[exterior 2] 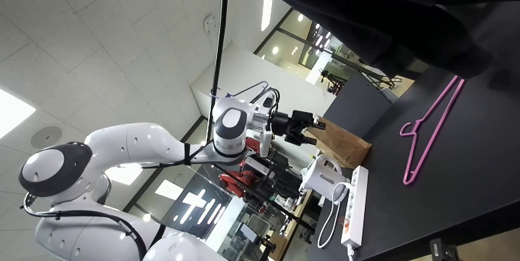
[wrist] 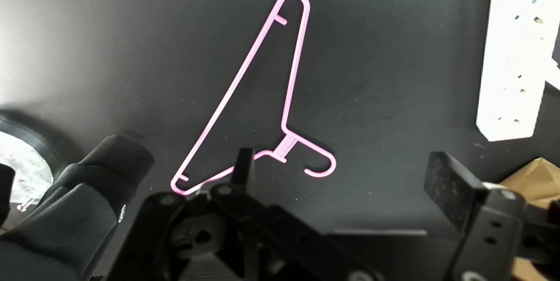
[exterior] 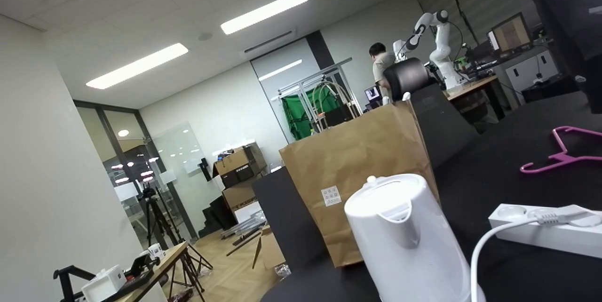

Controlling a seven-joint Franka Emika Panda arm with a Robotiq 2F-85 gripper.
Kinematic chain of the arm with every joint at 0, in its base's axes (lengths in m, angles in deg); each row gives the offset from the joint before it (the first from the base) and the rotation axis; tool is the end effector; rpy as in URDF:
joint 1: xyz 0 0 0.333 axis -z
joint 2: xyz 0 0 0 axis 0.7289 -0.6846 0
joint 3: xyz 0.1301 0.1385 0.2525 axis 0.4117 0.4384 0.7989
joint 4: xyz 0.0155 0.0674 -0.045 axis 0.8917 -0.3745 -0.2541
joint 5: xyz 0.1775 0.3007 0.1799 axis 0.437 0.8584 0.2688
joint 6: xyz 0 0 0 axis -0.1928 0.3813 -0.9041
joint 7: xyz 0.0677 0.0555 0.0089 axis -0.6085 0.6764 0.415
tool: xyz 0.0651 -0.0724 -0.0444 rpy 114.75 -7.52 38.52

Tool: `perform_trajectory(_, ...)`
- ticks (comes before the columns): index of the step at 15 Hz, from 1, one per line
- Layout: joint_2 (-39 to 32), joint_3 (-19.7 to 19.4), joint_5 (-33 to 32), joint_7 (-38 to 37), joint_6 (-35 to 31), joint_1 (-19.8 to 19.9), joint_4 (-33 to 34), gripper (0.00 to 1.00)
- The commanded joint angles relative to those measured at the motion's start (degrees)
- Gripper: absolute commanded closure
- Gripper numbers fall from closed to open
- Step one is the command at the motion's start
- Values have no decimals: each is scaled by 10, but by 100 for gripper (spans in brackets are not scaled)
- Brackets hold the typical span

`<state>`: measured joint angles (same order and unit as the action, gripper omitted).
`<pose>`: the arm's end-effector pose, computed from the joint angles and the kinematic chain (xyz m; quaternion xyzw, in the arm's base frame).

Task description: Hang the pink clothes hanger on the rail

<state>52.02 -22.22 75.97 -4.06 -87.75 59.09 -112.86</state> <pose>0.4258 -0.0672 0.3522 0.9877 -0.0680 0.1291 0.0562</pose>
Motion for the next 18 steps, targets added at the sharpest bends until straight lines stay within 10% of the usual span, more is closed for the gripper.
perform_trajectory(1,1,-16,-7,-4,3,-15,1,0)
perform_trajectory(8,2,-16,-7,-4,3,-15,1,0)
perform_trajectory(18,-183,-51,-7,-16,-147,-19,65,0)
